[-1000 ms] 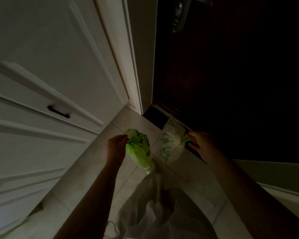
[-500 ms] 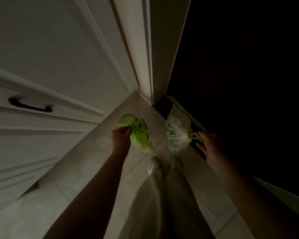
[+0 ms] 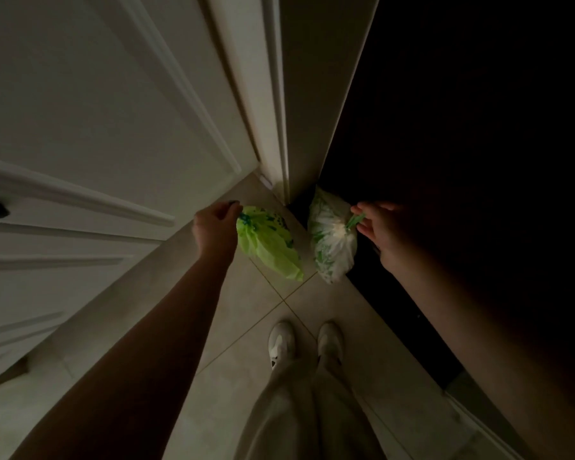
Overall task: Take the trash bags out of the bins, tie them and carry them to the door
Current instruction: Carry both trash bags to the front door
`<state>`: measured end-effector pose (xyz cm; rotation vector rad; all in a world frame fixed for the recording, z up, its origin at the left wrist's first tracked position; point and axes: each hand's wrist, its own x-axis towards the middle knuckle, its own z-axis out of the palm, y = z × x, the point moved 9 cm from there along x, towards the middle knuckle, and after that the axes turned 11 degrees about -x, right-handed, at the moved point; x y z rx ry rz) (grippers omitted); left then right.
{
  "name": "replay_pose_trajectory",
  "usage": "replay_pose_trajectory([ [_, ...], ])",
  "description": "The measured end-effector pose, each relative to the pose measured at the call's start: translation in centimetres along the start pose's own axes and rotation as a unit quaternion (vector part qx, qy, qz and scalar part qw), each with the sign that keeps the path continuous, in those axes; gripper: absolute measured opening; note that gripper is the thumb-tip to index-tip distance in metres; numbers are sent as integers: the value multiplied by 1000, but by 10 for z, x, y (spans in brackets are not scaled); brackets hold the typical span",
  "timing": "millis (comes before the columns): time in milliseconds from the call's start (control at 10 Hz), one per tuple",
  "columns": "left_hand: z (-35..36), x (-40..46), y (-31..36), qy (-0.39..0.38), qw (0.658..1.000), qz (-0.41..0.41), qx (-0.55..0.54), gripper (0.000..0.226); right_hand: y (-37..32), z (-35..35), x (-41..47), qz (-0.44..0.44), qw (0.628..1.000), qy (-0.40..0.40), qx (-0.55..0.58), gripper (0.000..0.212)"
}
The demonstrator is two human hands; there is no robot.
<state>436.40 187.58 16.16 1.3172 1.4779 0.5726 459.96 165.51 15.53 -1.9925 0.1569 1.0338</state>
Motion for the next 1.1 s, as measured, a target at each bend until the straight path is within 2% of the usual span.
replay_pose_trajectory([
  [100,21,11,11,-31,998,40,35,21,-21,14,15,-46,997,1,-65,13],
  [200,36,24,21,-52,993,82,68,20,-44,32,26,-109,986,15,-128,30],
  [300,39,35,30,-37,990,119,59,20,-55,52,37,-148,975,5,-167,33],
  [400,39,38,30,-30,988,136,73,20,-51,67,47,-166,964,-6,-209,29],
  [500,49,35,14,-75,983,117,120,19,-41,78,52,-164,949,-14,-269,19],
  [600,55,31,4,-94,980,113,135,20,-36,82,57,-181,932,-13,-314,20],
  [700,64,27,2,-120,972,122,159,21,-33,82,57,-195,916,-9,-350,13],
  [800,71,24,5,-144,954,155,212,21,-33,76,59,-215,905,18,-366,22],
  [900,69,26,11,-130,949,175,227,18,-37,68,55,-233,887,41,-396,23],
  [1100,61,20,17,-131,953,163,219,17,-40,52,48,-225,896,45,-381,32],
])
